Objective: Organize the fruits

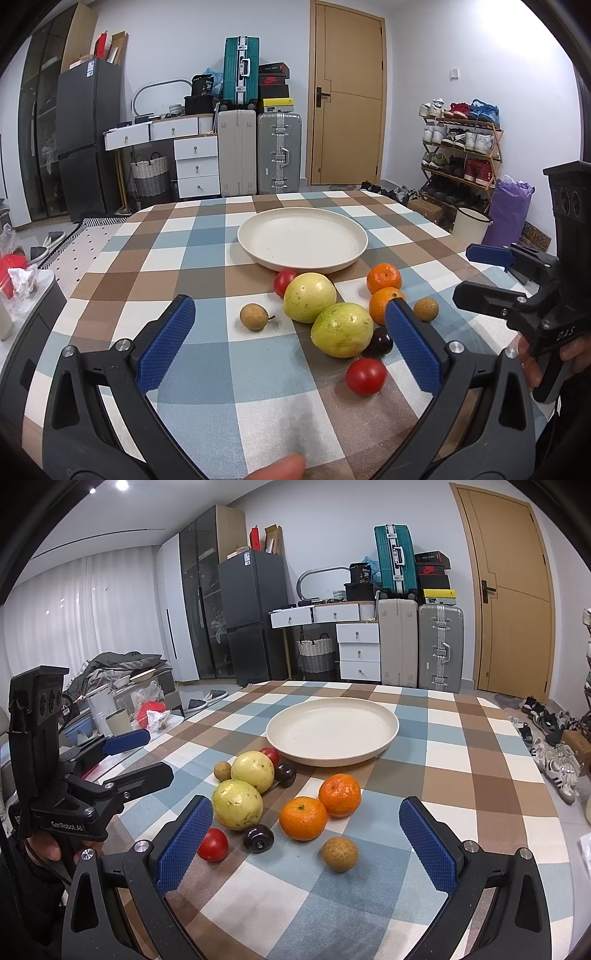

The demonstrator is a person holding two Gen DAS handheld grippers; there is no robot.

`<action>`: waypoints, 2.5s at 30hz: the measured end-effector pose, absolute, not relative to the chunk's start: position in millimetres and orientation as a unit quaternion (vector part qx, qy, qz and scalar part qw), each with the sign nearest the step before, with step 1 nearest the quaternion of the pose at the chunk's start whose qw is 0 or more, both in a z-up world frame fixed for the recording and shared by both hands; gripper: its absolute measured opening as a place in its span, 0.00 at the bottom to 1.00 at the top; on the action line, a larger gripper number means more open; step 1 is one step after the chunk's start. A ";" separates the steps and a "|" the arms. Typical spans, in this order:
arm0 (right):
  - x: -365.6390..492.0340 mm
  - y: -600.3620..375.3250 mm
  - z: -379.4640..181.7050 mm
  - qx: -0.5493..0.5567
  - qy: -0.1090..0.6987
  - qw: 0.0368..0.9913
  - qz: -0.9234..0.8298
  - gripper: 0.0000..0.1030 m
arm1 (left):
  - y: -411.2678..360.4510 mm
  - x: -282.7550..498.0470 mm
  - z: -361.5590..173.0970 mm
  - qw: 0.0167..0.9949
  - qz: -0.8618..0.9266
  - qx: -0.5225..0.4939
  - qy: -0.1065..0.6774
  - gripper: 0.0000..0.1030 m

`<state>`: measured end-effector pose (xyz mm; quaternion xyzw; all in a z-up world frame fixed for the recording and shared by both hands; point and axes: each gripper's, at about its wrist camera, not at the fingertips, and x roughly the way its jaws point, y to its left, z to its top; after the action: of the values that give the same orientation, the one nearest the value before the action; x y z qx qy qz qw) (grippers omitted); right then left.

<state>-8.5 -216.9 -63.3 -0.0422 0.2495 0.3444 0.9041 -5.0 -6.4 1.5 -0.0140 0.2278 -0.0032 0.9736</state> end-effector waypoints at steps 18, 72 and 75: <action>0.6 -213.5 -66.8 -0.068 0.281 0.903 0.317 1.00 | 0.4 17.5 -10.1 0.962 -0.010 -0.032 0.272 1.00; 40.9 -193.8 -107.5 -0.122 0.422 0.847 0.300 0.48 | -52.5 40.5 -54.1 0.891 -0.126 0.017 0.436 0.29; 40.6 -193.3 -107.9 -0.125 0.421 0.847 0.300 0.41 | -51.5 39.2 -53.1 0.892 -0.126 0.012 0.434 0.29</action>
<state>40.6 -193.3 -107.9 -0.1249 0.4211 0.2997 0.8469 39.2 -51.5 -53.1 0.0119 0.4340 -0.1260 0.8920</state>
